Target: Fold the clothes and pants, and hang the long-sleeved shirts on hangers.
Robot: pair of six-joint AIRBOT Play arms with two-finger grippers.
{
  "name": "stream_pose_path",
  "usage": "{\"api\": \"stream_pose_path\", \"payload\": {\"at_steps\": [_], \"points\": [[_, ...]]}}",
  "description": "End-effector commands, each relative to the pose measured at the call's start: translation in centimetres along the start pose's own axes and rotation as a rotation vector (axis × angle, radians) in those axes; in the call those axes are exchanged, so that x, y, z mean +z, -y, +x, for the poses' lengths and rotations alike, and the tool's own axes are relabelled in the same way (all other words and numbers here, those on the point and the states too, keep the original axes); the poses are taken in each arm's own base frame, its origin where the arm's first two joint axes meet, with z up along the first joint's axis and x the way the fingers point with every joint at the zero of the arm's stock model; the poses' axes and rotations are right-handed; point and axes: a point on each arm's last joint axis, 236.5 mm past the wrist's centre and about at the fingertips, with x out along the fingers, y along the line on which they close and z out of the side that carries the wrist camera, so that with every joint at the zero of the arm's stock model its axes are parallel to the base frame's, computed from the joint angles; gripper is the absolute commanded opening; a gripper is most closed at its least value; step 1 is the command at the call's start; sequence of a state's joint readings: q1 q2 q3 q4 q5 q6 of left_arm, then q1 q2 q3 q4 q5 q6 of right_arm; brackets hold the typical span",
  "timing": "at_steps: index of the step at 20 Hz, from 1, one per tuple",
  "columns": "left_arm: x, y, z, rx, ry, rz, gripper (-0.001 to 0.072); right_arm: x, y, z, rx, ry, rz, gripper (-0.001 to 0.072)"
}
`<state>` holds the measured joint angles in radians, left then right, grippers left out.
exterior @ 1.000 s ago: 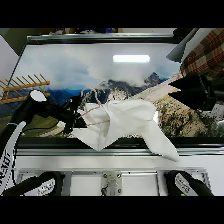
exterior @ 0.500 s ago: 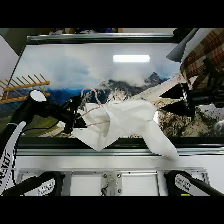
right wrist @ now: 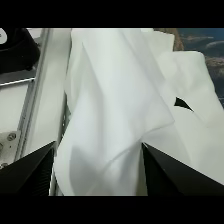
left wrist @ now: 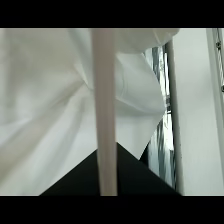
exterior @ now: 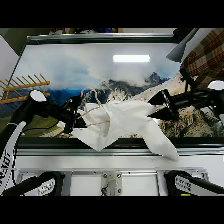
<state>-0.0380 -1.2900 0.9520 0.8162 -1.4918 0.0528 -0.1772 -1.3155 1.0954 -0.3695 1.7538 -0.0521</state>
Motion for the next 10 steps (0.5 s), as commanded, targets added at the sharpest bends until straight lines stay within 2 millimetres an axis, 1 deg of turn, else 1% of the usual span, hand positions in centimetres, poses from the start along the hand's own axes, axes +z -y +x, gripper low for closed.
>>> {"api": "stream_pose_path", "payload": {"at_steps": [1, 5, 10], "points": [[0.0, 0.0, 0.0, 0.000, 0.000, -0.002, 0.0020, 0.5, -0.2, 2.8, 0.073, 0.038, 0.007, 0.0598], [0.0, 0.0, 0.0, 0.000, 0.000, -0.002, 0.0021, 0.5, -0.5, 4.8, 0.123, 0.037, 0.012, 0.0598], [0.0, 0.0, 0.0, -0.001, 0.000, -0.002, 0.0020, 0.5, -0.3, 5.7, 0.116, 0.028, 0.008, 0.0598]]}}
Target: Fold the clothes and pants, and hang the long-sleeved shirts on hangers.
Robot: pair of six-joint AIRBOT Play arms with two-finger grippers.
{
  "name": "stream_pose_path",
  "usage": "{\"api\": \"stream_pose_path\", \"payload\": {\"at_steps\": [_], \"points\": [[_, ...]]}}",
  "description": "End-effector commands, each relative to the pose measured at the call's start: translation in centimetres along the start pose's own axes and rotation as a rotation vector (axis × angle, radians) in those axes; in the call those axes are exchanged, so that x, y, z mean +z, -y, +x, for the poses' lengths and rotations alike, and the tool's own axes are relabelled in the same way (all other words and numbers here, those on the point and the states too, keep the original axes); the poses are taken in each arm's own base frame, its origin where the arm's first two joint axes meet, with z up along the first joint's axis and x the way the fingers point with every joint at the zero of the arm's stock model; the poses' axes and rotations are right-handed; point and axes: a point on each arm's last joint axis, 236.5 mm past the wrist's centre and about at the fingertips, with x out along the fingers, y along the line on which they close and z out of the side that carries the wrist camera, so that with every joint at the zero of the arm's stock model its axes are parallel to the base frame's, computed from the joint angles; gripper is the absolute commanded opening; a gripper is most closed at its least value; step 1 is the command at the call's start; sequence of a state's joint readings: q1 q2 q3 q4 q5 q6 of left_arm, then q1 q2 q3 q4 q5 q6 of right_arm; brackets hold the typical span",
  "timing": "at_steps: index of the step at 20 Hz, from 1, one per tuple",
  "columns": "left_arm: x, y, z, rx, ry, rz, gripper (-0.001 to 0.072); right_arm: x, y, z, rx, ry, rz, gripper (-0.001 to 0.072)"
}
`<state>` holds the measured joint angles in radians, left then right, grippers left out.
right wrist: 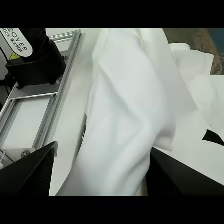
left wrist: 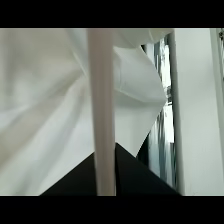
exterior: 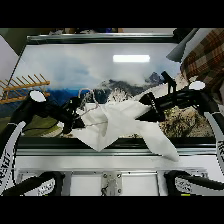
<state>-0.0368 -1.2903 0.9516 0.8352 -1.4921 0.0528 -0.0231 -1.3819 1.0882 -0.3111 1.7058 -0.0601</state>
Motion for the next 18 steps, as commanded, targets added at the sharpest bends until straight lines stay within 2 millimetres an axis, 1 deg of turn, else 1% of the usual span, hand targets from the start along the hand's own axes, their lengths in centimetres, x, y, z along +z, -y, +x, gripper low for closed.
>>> {"api": "stream_pose_path", "payload": {"at_steps": [1, 5, 10, 16, 18], "points": [[0.5, 0.0, 0.0, 0.001, 0.019, -0.002, 0.0020, 0.0, 0.2, 0.8, -0.001, -0.003, 0.008, 0.0598], [0.4, 0.0, 0.0, 0.001, 0.018, -0.002, 0.0020, -0.8, 0.1, 1.4, 0.010, -0.048, 0.008, 0.0598], [0.4, 0.0, 0.0, 0.001, 0.018, -0.002, 0.0021, -0.6, 0.1, 1.4, 0.009, -0.040, 0.007, 0.0598], [0.5, 0.0, 0.0, 0.000, 0.018, -0.002, 0.0020, 1.9, 0.0, 1.3, 0.012, 0.070, -0.004, 0.0598], [0.5, 0.0, 0.0, 0.000, 0.018, -0.002, 0.0021, 2.2, 0.0, 1.3, 0.010, 0.082, -0.006, 0.0598]]}}
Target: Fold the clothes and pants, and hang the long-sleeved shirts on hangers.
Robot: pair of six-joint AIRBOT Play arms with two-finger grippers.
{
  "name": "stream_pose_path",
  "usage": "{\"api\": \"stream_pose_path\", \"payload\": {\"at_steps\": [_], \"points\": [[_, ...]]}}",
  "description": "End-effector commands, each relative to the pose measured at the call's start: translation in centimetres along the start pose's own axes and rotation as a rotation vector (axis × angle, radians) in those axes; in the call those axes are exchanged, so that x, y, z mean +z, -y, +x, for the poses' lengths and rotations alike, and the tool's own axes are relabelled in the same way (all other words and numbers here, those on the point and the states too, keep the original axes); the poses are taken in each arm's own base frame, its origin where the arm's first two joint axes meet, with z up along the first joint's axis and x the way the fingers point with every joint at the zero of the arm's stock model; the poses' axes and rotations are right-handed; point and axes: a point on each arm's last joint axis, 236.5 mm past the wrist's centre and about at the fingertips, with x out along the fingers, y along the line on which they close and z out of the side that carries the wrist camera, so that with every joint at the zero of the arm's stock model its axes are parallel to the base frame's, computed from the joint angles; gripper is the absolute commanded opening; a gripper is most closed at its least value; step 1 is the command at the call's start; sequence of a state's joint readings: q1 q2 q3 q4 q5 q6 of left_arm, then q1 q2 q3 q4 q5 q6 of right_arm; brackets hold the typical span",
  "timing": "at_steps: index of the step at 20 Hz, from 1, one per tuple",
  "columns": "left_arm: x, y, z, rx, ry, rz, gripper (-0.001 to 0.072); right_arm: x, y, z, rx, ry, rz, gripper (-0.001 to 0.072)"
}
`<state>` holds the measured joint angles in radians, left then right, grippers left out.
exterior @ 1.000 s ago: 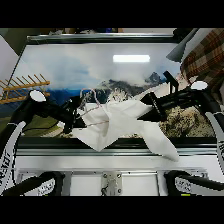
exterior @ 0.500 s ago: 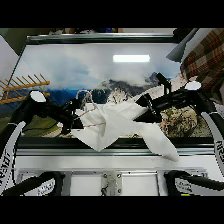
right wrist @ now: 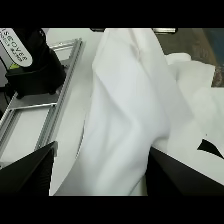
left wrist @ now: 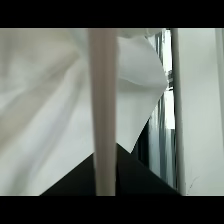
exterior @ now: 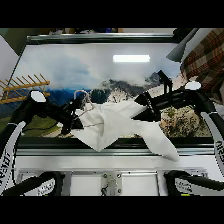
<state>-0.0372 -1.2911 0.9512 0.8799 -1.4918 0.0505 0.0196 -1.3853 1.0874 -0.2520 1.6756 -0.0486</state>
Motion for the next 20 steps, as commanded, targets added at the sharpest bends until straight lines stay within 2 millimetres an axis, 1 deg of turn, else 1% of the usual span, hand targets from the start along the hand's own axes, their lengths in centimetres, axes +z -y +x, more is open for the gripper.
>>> {"api": "stream_pose_path", "payload": {"at_steps": [1, 3, 4, 7, 8, 9, 10, 13, 15, 16, 18, 20], "points": [[1.5, -0.1, -0.1, 0.003, 0.063, -0.003, 0.0021, 0.8, 0.0, 0.0, 0.000, 0.035, -0.005, 0.0598], [1.5, -0.1, -0.1, 0.003, 0.063, -0.003, 0.0021, 0.6, 0.6, 0.0, -0.024, 0.027, -0.004, 0.0597], [1.5, -0.1, -0.1, 0.004, 0.063, -0.003, 0.0021, 0.2, 0.8, 0.0, -0.031, 0.010, -0.009, 0.0595], [1.5, -0.1, -0.1, 0.003, 0.063, -0.003, 0.0021, -1.8, 1.8, -0.1, -0.074, -0.078, -0.030, 0.0586], [1.5, -0.1, -0.1, 0.003, 0.063, -0.003, 0.0020, -2.3, 2.0, -0.2, -0.082, -0.097, -0.029, 0.0513], [1.5, -0.1, -0.1, 0.004, 0.063, -0.003, 0.0021, -2.4, 2.1, -0.2, -0.086, -0.103, -0.029, 0.0227], [1.5, -0.1, -0.1, 0.003, 0.063, -0.003, 0.0021, -2.4, 2.1, -0.2, -0.088, -0.103, -0.029, 0.0042], [1.5, -0.1, -0.1, 0.003, 0.063, -0.003, 0.0020, -2.3, 2.4, -0.2, -0.095, -0.106, -0.149, 0.0035], [1.5, -0.1, -0.1, 0.004, 0.063, -0.003, 0.0021, -2.3, 2.5, -0.2, -0.090, -0.113, -0.299, 0.0034], [1.5, -0.1, -0.1, 0.004, 0.063, -0.003, 0.0021, -2.3, 2.8, -0.2, -0.101, -0.118, -0.346, 0.0034], [1.5, -0.1, -0.1, 0.004, 0.063, -0.002, 0.0021, -2.4, 3.9, -0.4, -0.145, -0.130, -0.361, 0.0034], [1.5, -0.1, -0.1, 0.004, 0.063, -0.003, 0.0021, -2.4, 4.4, -0.5, -0.165, -0.134, -0.361, 0.0035]]}}
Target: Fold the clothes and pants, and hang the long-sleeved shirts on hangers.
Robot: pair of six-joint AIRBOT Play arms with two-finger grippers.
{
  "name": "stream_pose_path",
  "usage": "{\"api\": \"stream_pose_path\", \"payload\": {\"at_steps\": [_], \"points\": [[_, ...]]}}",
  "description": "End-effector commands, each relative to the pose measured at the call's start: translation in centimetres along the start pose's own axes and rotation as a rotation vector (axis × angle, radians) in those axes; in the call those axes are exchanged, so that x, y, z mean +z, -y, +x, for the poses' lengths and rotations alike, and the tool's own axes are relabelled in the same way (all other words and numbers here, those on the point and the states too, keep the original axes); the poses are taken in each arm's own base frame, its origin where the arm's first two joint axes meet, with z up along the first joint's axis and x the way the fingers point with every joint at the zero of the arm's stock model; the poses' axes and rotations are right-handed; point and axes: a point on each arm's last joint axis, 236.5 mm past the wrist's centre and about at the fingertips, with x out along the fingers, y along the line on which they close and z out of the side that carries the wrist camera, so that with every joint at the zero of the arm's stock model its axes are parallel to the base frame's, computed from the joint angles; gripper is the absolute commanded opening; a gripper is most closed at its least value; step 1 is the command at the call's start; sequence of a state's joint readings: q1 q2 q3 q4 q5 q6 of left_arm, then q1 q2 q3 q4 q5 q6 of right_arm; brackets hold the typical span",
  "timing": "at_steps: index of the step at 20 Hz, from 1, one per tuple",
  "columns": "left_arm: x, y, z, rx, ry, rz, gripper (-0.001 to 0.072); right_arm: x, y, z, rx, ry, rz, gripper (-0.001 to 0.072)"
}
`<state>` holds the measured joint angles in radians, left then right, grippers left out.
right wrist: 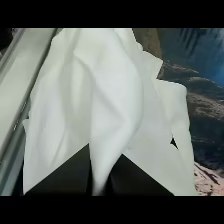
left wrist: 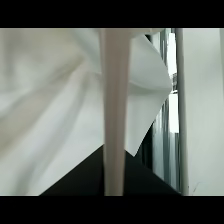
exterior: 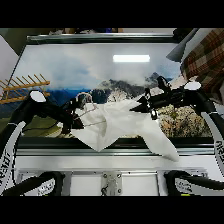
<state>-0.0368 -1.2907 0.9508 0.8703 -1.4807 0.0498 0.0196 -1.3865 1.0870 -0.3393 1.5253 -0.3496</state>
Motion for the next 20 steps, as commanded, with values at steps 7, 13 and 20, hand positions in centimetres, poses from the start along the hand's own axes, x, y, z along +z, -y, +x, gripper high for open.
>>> {"api": "stream_pose_path", "payload": {"at_steps": [7, 13, 20], "points": [[1.2, 0.1, 0.0, -0.003, 0.051, -0.001, 0.0021, 0.1, 0.6, 0.0, -0.027, 0.001, -0.048, 0.0033], [1.2, 0.0, -0.1, -0.002, 0.051, -0.066, 0.0060, 0.1, 0.6, 0.0, -0.027, 0.000, -0.048, 0.0030], [1.1, -1.6, -0.2, 0.060, 0.057, -0.247, 0.0402, 0.0, 0.6, 0.0, -0.027, 0.000, -0.047, 0.0028]]}}
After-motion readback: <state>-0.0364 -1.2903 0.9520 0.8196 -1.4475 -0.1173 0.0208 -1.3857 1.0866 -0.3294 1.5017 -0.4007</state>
